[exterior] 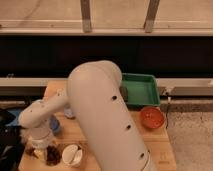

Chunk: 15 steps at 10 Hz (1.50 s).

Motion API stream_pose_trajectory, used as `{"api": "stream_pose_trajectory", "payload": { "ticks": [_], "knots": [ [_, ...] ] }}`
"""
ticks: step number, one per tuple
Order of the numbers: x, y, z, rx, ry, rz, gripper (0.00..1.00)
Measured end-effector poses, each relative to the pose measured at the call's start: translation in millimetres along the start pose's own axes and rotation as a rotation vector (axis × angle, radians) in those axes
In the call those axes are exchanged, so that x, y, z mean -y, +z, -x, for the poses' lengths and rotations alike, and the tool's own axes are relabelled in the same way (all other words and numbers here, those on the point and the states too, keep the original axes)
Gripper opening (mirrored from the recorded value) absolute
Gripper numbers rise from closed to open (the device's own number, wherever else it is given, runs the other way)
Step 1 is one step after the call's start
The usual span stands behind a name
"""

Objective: Place grapes in table surface

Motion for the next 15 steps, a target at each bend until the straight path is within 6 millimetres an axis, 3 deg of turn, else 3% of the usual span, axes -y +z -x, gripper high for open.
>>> {"api": "stream_pose_trajectory", "payload": {
  "ticks": [3,4,12,15],
  "knots": [
    [-3,3,-1,0.006,-0.015,-0.005,0.05],
    [-3,1,-1,0.019,-0.020,-0.010,0.00],
    [5,-89,-5,0.171,-0.043,-0.108,0.00],
    [12,-149,-5,0.220,-0.031,-0.181,0.00]
  ]
}}
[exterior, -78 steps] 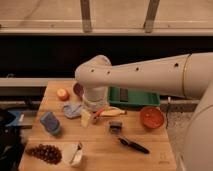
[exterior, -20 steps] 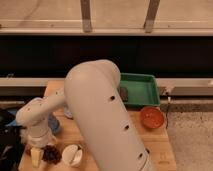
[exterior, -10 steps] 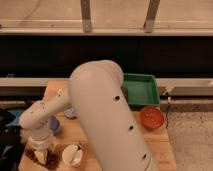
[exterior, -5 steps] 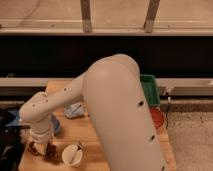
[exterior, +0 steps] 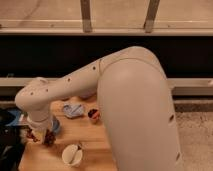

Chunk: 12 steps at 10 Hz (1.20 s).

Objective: Place grapes in table surface

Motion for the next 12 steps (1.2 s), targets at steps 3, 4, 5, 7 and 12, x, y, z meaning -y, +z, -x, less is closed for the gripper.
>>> {"api": "stream_pose_trajectory", "payload": {
  "ticks": [3,4,5,7,12],
  "knots": [
    [37,-52,-2,0.044,0.045,-0.071,0.00],
    [47,-70,-7,0.057,0.065,-0.096,0.00],
    [57,-86,-15,0.070,0.098,-0.120,0.00],
    [73,-103,-35,0.080,0.162,-0.144,0.00],
    [95,-52,-79,0.084,0.309,-0.061,0.00]
  ]
}}
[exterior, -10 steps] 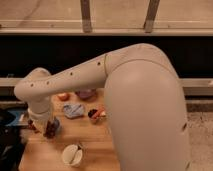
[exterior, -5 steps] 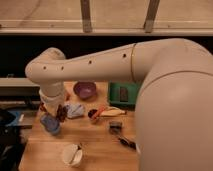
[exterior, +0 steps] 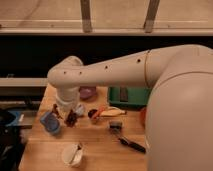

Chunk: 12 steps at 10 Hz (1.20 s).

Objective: Place grapes in table surface

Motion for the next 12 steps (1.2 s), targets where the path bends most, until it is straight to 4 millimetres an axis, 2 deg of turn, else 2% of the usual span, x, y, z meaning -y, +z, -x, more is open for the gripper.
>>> {"api": "stream_pose_trajectory", "payload": {
  "ticks": [2,4,7,8,12],
  "knots": [
    [10,31,-21,-0.021,0.061,0.041,0.00],
    [20,53,-44,-0.038,0.126,0.082,0.00],
    [26,84,-64,-0.049,0.185,0.147,0.01],
    [28,94,-68,-0.049,0.195,0.165,0.06],
    [31,123,-68,-0.044,0.205,0.216,0.46]
  ]
}}
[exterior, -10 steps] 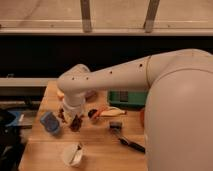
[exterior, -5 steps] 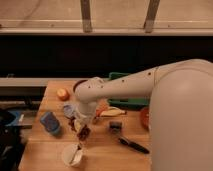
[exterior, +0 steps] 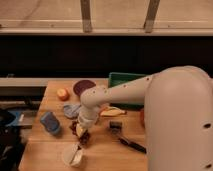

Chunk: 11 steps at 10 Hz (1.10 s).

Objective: Place grapes in table surface

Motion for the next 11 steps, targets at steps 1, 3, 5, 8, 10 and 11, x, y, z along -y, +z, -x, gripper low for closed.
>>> {"api": "stream_pose_trajectory", "payload": {
  "ticks": [1,3,5,8,10,11],
  "knots": [
    [1,1,1,0.002,-0.002,0.003,0.56],
    [1,0,4,0.002,-0.008,0.004,0.74],
    [0,-4,5,0.000,-0.016,-0.006,0.80],
    [-6,-17,10,0.005,-0.035,-0.037,0.80],
    [-12,-33,13,0.031,-0.056,-0.076,0.80],
    [-15,-39,14,0.043,-0.063,-0.089,0.80]
  ]
}}
